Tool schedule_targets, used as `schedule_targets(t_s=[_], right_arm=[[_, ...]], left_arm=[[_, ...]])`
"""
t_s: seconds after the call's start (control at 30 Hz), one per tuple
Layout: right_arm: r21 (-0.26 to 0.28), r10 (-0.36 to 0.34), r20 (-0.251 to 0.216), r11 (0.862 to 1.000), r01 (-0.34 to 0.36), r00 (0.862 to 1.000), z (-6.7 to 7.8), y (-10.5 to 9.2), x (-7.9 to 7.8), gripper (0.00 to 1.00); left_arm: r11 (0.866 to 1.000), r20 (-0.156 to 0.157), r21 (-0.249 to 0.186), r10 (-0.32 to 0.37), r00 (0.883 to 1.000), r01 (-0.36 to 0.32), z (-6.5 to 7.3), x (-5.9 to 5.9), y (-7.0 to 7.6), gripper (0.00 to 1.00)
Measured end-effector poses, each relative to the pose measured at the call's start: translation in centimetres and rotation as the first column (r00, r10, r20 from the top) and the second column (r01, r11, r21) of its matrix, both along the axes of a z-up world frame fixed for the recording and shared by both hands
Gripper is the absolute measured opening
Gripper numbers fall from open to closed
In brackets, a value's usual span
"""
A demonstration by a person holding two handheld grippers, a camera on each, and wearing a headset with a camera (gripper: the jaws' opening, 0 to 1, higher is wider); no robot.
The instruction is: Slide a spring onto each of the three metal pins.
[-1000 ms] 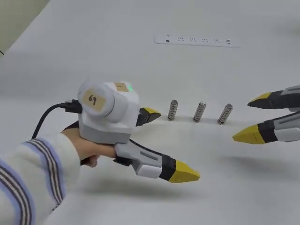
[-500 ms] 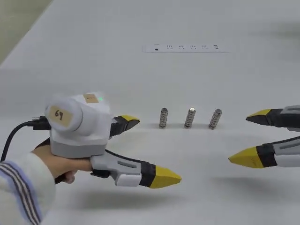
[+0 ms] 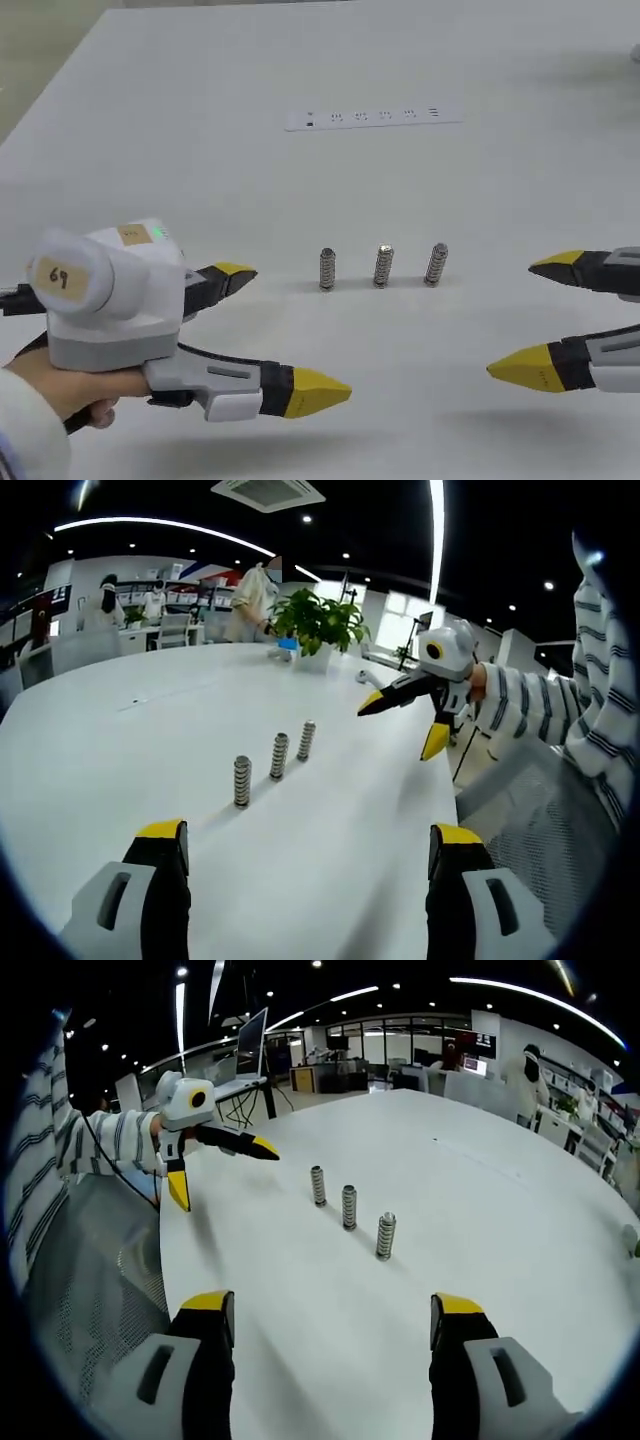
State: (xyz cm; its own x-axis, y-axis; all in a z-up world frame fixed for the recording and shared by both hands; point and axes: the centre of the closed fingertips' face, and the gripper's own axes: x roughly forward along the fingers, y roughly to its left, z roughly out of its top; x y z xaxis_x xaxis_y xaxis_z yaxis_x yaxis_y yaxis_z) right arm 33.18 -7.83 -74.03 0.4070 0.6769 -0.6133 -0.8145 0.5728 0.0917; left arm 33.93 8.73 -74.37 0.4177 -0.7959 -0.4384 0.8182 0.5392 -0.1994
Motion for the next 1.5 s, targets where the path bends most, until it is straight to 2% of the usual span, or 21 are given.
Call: schedule_targets(t_s=[0.23,0.3,0.37,0.47,0.63,0.83,0.87,1.0,1.03,1.1,1.2,1.4,1.5], right_arm=[[0.039,-0.065,0.018,0.997,0.064,0.998,0.8,-1.1,-0.4,0.82],[0.039,-0.072,0.022,0.997,0.072,0.997,0.8,-1.3,-0.6,0.82],[0.036,-0.089,0.027,0.995,0.088,0.996,0.8,-1.7,-0.8,0.82],[0.057,-0.124,0.029,0.991,0.122,0.992,0.8,-2.1,-1.1,0.83],[0.069,-0.149,0.024,0.987,0.147,0.989,0.7,-2.4,-1.7,0.86],[0.073,-0.152,0.013,0.986,0.150,0.988,0.7,-2.2,-2.6,0.90],[0.068,-0.151,0.011,0.986,0.150,0.989,0.7,-2.2,-2.7,0.92],[0.072,-0.153,0.013,0.986,0.151,0.988,1.0,-1.9,-3.2,0.95],[0.073,-0.155,0.013,0.985,0.153,0.988,1.0,-1.9,-3.3,0.95],[0.069,-0.161,0.010,0.985,0.160,0.987,1.1,-1.7,-3.6,0.96],[0.069,-0.159,0.012,0.985,0.158,0.987,1.4,-1.1,-4.0,0.97],[0.039,-0.130,0.011,0.991,0.130,0.991,1.4,-0.1,-4.9,0.99],[0.016,-0.134,0.021,0.991,0.133,0.991,1.2,0.1,-4.9,0.99]], left_arm=[[0.999,-0.006,0.000,0.051,0.999,-0.051,0.8,-0.3,1.6,0.98],[0.998,0.004,0.012,0.067,0.998,-0.068,0.9,-0.4,2.3,0.98],[0.995,-0.001,0.026,0.096,0.995,-0.096,0.8,-0.4,3.2,0.98],[0.993,-0.008,0.022,0.120,0.993,-0.119,0.8,-0.7,4.0,0.98],[0.991,-0.023,0.045,0.131,0.991,-0.130,0.7,-2.0,4.9,0.98],[0.991,-0.041,0.057,0.125,0.991,-0.122,0.4,-3.4,5.1,0.98],[0.990,-0.052,0.065,0.125,0.991,-0.121,0.1,-3.7,5.1,0.98],[0.990,-0.055,0.078,0.125,0.991,-0.121,0.1,-4.7,5.0,0.98],[0.989,-0.053,0.077,0.130,0.990,-0.125,0.2,-4.8,5.0,0.98],[0.985,-0.017,0.085,0.151,0.988,-0.149,0.6,-4.9,5.0,0.97],[0.985,-0.028,0.055,0.164,0.986,-0.162,0.9,-5.5,4.6,0.97],[0.986,-0.054,0.071,0.152,0.987,-0.148,0.1,-7.0,4.0,0.98],[0.987,-0.055,0.069,0.149,0.987,-0.145,0.2,-7.2,3.7,0.98]])
